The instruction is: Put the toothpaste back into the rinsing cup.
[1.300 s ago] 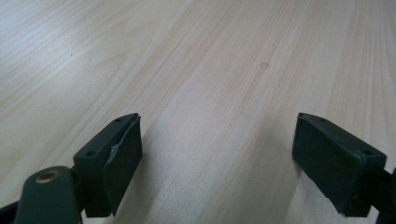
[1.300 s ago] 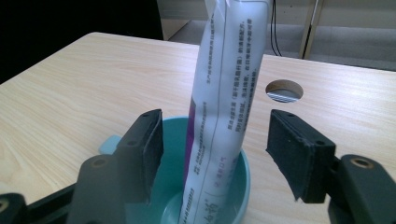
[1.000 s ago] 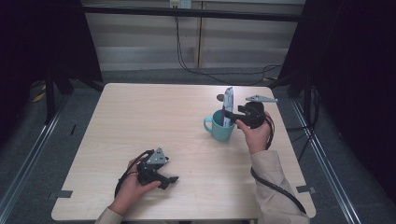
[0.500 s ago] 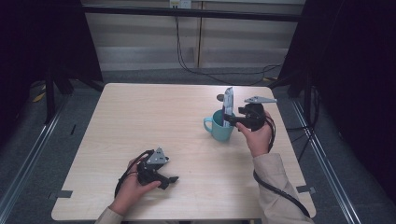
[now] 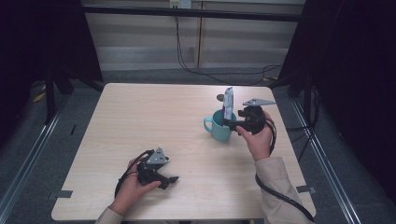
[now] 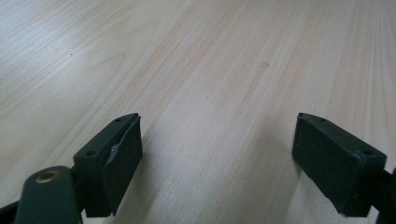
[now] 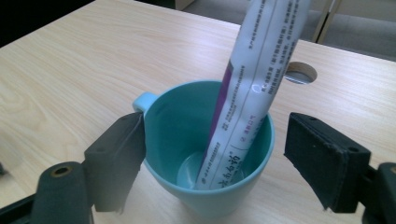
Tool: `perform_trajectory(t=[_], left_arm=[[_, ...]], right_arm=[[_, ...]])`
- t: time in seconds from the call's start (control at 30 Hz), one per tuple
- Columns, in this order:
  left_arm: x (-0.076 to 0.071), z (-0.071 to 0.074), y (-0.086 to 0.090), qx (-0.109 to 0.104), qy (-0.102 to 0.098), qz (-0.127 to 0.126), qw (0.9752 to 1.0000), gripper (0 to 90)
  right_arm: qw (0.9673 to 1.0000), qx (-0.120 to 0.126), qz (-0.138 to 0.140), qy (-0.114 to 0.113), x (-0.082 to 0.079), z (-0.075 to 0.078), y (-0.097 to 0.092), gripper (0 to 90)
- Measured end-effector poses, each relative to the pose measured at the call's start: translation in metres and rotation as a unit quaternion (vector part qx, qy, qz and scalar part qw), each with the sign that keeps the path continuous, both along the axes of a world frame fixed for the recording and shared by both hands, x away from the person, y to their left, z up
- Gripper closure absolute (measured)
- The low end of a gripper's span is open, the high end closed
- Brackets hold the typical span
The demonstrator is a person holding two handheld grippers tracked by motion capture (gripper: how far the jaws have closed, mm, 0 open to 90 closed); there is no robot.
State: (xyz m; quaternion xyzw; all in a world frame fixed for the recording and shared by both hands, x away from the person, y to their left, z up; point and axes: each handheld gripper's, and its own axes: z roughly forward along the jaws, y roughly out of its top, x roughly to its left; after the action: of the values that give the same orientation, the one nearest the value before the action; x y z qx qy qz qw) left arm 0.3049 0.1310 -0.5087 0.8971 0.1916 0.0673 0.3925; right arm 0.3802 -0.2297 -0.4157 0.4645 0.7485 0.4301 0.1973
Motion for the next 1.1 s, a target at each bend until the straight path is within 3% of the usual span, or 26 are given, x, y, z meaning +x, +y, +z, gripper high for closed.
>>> perform_trajectory(t=[0.33,0.63,0.97,1.1], left_arm=[[0.0,0.0,0.0,0.0,0.0,0.0,1.0,15.9],[0.0,0.0,0.0,0.0,0.0,0.0,1.0,15.9],[0.0,0.0,0.0,0.0,0.0,0.0,1.0,15.9],[0.0,0.0,0.0,0.0,0.0,0.0,1.0,15.9]], right_arm=[[0.9998,0.009,0.019,0.005,-0.011,0.004,-0.007,15.3],[0.9996,-0.011,0.024,0.012,-0.021,0.001,-0.015,15.3],[0.9989,-0.021,0.038,0.015,-0.034,-0.009,-0.017,15.3],[0.9988,-0.012,0.043,0.019,-0.04,-0.016,-0.019,15.3]])
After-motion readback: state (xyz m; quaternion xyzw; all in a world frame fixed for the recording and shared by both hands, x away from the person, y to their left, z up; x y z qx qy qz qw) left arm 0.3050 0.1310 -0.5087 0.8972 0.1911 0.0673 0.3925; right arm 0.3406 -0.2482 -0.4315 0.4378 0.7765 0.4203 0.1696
